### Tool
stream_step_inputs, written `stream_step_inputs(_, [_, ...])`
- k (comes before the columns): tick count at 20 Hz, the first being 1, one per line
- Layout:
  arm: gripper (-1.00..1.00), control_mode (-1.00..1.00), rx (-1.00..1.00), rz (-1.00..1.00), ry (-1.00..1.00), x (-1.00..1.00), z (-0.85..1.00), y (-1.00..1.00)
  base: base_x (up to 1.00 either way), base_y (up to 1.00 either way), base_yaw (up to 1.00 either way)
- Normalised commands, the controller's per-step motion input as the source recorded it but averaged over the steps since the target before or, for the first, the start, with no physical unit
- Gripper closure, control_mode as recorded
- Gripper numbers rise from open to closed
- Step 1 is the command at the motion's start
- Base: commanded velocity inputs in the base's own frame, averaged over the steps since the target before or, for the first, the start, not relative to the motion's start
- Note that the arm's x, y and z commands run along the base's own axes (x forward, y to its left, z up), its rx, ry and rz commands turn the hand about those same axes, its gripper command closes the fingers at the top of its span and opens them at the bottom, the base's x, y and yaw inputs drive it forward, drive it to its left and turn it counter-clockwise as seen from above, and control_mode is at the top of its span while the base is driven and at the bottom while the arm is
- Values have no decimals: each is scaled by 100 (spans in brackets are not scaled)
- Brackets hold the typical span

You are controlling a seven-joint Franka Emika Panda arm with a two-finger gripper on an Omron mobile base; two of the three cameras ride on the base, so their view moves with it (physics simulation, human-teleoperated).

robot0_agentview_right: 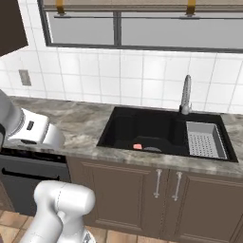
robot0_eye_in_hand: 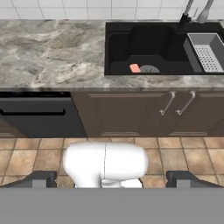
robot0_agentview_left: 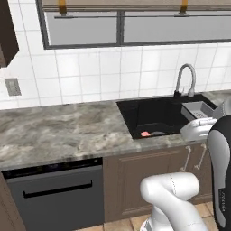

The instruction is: Pick up the sponge and bar soap from the sink, and place them back in the cabinet, and close the cabinet door.

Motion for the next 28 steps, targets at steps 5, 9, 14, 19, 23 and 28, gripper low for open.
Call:
stream_step_inputs(5, [-100,100,0,0,0,0,0,0,44,-63,0])
stream_step_inputs(9, [-100,100,0,0,0,0,0,0,64,-49,0])
stream_step_inputs(14, [-100,100,0,0,0,0,0,0,50,-28,0])
stream_step_inputs(19, [-100,100,0,0,0,0,0,0,46,-26,0])
stream_step_inputs(23, [-100,100,0,0,0,0,0,0,42,-27,0])
stream_step_inputs(28, [-100,100,0,0,0,0,0,0,16,-39,0])
